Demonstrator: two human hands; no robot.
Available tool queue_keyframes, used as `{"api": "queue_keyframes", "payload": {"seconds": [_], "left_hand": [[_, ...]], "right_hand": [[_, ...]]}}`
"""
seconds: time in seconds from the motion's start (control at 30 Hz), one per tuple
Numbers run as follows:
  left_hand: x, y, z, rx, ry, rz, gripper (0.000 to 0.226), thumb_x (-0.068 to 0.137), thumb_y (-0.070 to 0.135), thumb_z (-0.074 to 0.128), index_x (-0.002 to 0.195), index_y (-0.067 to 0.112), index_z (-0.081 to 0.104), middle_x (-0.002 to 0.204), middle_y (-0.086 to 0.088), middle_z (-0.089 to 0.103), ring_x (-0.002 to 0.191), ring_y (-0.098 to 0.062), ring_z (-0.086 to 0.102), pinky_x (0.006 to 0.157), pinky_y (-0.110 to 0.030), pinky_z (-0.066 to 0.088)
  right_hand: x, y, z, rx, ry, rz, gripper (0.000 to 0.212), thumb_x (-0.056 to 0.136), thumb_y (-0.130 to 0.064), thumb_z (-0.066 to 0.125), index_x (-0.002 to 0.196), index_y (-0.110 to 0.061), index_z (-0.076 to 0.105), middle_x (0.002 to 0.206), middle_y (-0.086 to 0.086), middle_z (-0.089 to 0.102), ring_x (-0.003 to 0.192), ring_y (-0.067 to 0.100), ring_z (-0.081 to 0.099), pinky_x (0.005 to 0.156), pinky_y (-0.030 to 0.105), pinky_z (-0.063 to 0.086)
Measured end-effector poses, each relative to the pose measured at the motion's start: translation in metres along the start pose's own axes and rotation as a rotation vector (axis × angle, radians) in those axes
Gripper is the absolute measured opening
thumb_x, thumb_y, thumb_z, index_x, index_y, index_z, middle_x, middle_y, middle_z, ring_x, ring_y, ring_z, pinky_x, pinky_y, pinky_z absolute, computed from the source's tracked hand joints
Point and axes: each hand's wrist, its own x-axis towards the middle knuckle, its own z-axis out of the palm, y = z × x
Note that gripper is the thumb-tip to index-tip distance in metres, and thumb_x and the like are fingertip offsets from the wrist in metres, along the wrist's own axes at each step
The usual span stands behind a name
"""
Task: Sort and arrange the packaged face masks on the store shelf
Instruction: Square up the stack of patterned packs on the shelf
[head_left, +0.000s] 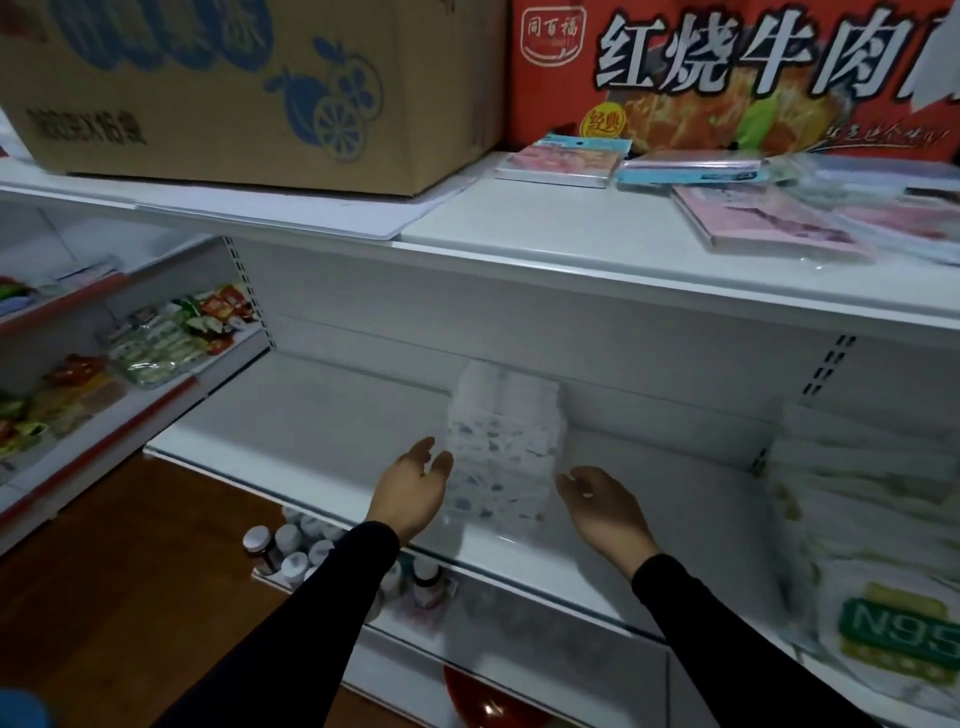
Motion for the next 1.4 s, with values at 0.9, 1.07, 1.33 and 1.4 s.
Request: {"api": "queue_keyframes", "payload": {"seconds": [0.9, 1.07, 1.33, 1.4], "left_hand": [[0.104, -0.051, -0.015, 0.030, -0.258, 0.188, 0.011, 0.080, 0.019, 0.068, 0.082, 0.021, 0.058, 0.077, 0.006, 0.060, 0.078, -0.018, 0.056, 0.068, -0.027, 0.040], [0.101, -0.042, -0.009, -0.002, -0.131, 0.231, 0.019, 0.084, 0.020, 0.066, 0.076, 0.025, 0.050, 0.066, 0.008, 0.050, 0.062, -0.008, 0.047, 0.055, -0.009, 0.035], [0.101, -0.044, 0.011, -0.039, 0.009, 0.130, 0.034, 0.087, 0.024, 0.066, 0.116, 0.014, 0.051, 0.093, -0.005, 0.064, 0.086, -0.023, 0.062, 0.073, -0.024, 0.041], [0.102, -0.044, 0.017, -0.028, 0.009, 0.109, 0.057, 0.083, 0.026, 0.070, 0.132, 0.011, 0.044, 0.117, -0.014, 0.059, 0.106, -0.029, 0.059, 0.088, -0.032, 0.046]], "right_hand": [[0.025, -0.014, 0.065, 0.353, 0.384, 0.125, 0.009, 0.090, -0.027, 0.066, 0.087, -0.021, 0.061, 0.086, -0.003, 0.064, 0.077, 0.016, 0.063, 0.069, 0.024, 0.046], [0.034, -0.023, 0.062, 0.338, 0.395, 0.020, 0.007, 0.091, -0.024, 0.065, 0.095, -0.029, 0.068, 0.094, -0.006, 0.069, 0.084, 0.009, 0.065, 0.072, 0.015, 0.050], [0.048, -0.009, 0.073, 0.341, 0.610, 0.054, 0.033, 0.086, -0.015, 0.071, 0.115, -0.019, 0.056, 0.114, 0.003, 0.056, 0.089, 0.011, 0.062, 0.071, 0.002, 0.043], [0.051, -0.002, 0.075, 0.312, 0.557, 0.093, 0.059, 0.082, -0.022, 0.075, 0.132, -0.016, 0.047, 0.128, 0.003, 0.047, 0.109, 0.018, 0.056, 0.089, 0.019, 0.047]]}}
